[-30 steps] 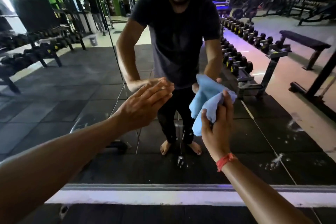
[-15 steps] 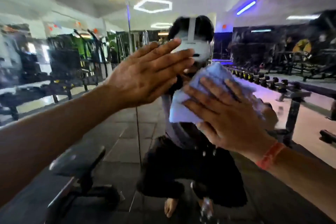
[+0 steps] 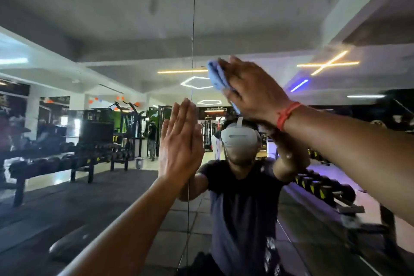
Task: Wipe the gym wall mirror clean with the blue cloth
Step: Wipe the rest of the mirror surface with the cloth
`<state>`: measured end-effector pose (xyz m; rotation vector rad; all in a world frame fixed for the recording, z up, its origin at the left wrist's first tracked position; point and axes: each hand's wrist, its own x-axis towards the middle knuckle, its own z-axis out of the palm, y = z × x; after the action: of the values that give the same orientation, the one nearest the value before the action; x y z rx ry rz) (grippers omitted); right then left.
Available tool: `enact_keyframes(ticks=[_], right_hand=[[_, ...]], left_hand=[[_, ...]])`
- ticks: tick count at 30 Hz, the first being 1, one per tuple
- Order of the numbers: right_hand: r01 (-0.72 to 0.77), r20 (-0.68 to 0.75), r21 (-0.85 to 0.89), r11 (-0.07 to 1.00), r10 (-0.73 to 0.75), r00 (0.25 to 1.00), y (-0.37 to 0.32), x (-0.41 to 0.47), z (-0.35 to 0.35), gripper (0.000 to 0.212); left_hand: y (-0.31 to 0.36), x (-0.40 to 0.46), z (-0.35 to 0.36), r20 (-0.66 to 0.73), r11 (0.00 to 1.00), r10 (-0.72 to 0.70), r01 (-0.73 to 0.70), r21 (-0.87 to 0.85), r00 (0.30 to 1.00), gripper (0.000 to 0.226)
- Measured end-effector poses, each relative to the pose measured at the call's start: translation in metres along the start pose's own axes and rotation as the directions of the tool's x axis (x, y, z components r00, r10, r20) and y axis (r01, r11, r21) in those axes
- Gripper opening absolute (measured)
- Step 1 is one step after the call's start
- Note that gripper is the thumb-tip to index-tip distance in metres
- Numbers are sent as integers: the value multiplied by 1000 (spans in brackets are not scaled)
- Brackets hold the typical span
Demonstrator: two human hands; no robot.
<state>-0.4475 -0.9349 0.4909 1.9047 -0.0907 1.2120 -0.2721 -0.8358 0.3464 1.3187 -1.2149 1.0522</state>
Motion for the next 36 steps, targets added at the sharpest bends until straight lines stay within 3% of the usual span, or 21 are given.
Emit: enact_keyframes(ticks=[2,4,5,6,9,12,14,16,18,19,21,23,24,25,27,29,31,33,34,35,36], right_hand=[[185,89,60,981,-190,978,-29,-27,9,55],[464,226,74,883,-468,854,-41,-54,4,55],[570,253,56,819,-564,786,-32,-54,-1,53],[604,239,6,797,-588,773,-22,-47,-4,52],[335,129,-132,933,-319,939,2,-3,-16,55],[67,28,-5,998,-67,997,-26,7,-7,53],[148,59,75,986,-152,987,-55,-32,4,51],[386,203,135,912,-407,891,-58,-75,-3,48],[502,222,50,863,-500,837,-26,-92,-17,47],[413,190,-19,911,-402,896,-3,-98,-24,48],[-57,-16,-34,998,57,998,28,-108,-43,56],[-451,-172,103,887,462,870,5,-123,-37,62],[-491,-180,146,859,511,840,-23,-130,-26,61],[-415,-150,147,898,435,888,-53,-137,-15,56],[-61,22,96,993,59,998,-76,-151,-10,51],[164,77,-60,985,-160,984,-34,-141,-24,50],[-14,-16,-153,988,12,1000,19,-129,-35,50],[-397,-155,-37,917,387,909,16,-120,-35,50],[-483,-200,41,875,480,854,-7,-117,-21,50],[-464,-193,105,880,476,858,-34,-117,-7,49],[-328,-149,136,935,347,926,-58,-122,4,48]], left_hand=[[-5,-2,-6,5,997,6,-5,-74,1000,58],[-13,-2,-15,-9,986,36,-37,-161,999,58],[-16,-4,-19,4,983,43,-41,-180,999,57],[-18,-8,-23,31,983,42,-36,-178,999,57],[-21,-24,-26,83,988,29,-16,-153,996,58],[-23,-42,-19,45,989,56,-49,-141,997,58],[-22,-50,-15,47,992,24,-18,-127,999,59],[-18,-54,-12,55,994,-6,12,-112,998,60],[-12,-51,-10,63,996,16,-11,-90,998,60],[-8,-47,-7,84,996,41,-35,-78,996,60],[3,-38,-2,141,996,77,-68,-63,987,61],[12,-28,6,154,996,86,-79,-49,984,62],[17,-23,9,148,996,85,-80,-39,985,62],[20,-19,12,134,995,94,-91,-28,987,62],[25,-9,17,97,990,141,-140,-15,985,61],[24,1,20,81,984,174,-176,15,981,60],[21,6,18,84,981,183,-187,49,980,59],[15,7,19,86,975,205,-211,67,975,58],[12,7,20,79,972,217,-222,76,973,58],[10,5,21,66,967,234,-239,86,970,58],[8,4,23,52,962,254,-258,94,966,59]])
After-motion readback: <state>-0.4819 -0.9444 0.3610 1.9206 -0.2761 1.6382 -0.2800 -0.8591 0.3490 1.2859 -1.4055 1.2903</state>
